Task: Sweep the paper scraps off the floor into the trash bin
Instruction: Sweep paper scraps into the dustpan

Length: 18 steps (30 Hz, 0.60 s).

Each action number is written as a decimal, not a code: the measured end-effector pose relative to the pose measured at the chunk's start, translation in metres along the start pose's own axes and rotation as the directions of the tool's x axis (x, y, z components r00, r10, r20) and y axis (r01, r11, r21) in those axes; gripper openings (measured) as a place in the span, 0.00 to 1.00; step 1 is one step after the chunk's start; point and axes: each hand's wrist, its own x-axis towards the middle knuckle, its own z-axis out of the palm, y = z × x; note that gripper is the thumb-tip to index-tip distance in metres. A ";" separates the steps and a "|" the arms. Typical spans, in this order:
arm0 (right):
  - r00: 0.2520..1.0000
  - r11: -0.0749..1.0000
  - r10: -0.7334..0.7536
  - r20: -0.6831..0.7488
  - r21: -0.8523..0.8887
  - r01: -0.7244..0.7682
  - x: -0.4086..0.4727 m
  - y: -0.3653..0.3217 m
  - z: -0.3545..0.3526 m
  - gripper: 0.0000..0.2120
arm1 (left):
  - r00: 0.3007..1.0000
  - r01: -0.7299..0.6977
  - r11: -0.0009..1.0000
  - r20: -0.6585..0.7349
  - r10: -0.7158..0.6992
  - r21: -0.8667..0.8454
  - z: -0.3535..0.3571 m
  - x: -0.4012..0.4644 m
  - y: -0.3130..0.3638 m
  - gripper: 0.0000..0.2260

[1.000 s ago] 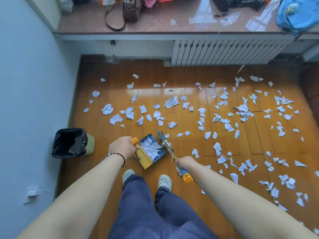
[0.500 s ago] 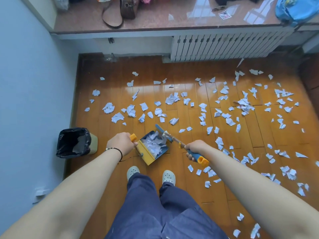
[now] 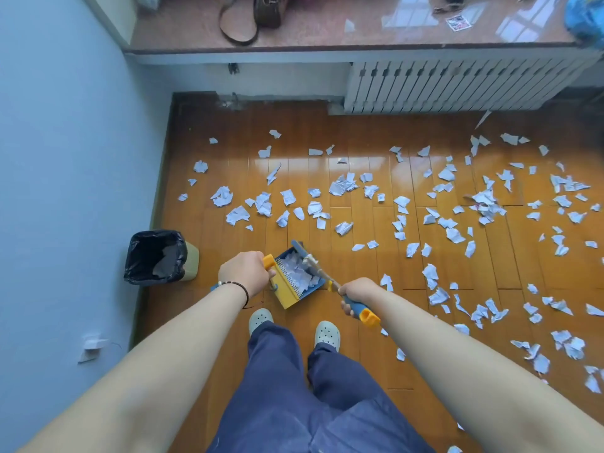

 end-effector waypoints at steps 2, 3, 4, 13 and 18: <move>0.998 0.997 0.000 0.063 0.071 -0.005 -0.004 0.004 -0.010 0.06 | 1.000 -0.003 1.000 0.001 0.003 0.008 -0.002 0.000 0.002 0.14; 0.997 0.996 -0.001 0.079 0.084 -0.006 -0.008 0.005 -0.014 0.06 | 1.000 -0.002 1.000 0.000 0.002 0.010 -0.004 0.000 0.002 0.14; 0.996 0.996 0.000 0.093 0.085 -0.008 -0.013 0.005 -0.019 0.05 | 1.000 -0.001 1.000 -0.001 0.001 0.012 -0.005 -0.002 0.002 0.14; 0.996 0.998 -0.051 0.073 -0.037 0.053 -0.036 0.009 -0.054 0.08 | 1.000 -0.004 1.000 -0.020 0.004 -0.017 -0.001 -0.017 -0.016 0.15; 0.997 0.996 -0.074 0.024 -0.056 0.075 -0.042 0.003 -0.081 0.07 | 0.998 0.003 1.000 -0.058 -0.004 -0.016 0.002 -0.025 -0.023 0.15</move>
